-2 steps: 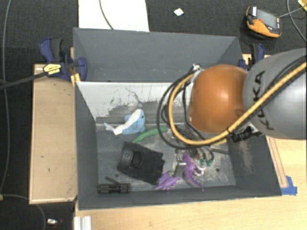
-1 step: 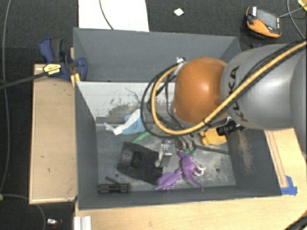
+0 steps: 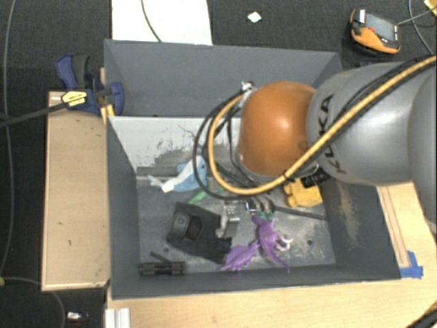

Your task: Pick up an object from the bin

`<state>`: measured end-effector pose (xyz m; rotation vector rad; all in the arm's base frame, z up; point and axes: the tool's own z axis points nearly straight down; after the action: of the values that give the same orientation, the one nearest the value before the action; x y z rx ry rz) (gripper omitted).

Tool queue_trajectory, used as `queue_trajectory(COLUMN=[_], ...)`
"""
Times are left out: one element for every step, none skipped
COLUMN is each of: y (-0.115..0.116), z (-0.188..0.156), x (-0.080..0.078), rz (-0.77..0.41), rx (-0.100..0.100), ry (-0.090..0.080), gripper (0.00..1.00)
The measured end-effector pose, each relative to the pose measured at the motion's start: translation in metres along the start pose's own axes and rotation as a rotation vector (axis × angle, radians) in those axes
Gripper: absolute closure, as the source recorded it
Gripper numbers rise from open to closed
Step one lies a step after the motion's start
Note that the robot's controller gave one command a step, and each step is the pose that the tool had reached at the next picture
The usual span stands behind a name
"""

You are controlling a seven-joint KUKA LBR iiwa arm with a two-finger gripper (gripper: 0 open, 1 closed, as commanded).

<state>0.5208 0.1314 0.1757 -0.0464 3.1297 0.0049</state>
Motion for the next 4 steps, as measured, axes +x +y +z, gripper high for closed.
queue_trajectory(y=[0.038,0.012,0.056,0.026], z=[0.038,0.032,0.039,0.032], x=[-0.065,-0.048,-0.022,-0.063], rz=[0.045,0.000,0.014,-0.034], rx=[-0.001,0.002,-0.003,0.002], ry=[0.003,0.001,0.002,-0.009], gripper=[0.00,0.00,0.00,0.00])
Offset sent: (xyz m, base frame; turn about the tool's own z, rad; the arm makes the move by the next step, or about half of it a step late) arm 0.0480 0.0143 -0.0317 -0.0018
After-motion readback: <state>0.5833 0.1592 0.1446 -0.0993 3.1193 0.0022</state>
